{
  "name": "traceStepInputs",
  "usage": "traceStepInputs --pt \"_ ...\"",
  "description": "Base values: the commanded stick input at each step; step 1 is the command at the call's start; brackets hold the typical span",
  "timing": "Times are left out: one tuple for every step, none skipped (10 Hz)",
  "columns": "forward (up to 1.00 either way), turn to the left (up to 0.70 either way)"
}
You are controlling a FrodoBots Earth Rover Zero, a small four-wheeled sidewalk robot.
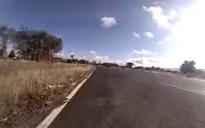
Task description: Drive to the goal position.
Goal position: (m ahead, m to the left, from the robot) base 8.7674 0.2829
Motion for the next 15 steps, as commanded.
traceStepInputs --pt "0.45 0.00" --pt "0.45 0.00" --pt "0.45 0.00" --pt "0.45 0.00" --pt "0.45 0.00" --pt "0.45 0.00" --pt "0.45 0.00" --pt "0.45 0.00" --pt "0.45 0.00" --pt "0.45 0.00" --pt "0.45 0.00" --pt "0.45 0.00" --pt "0.45 0.00" --pt "0.45 0.00" --pt "0.45 0.00"
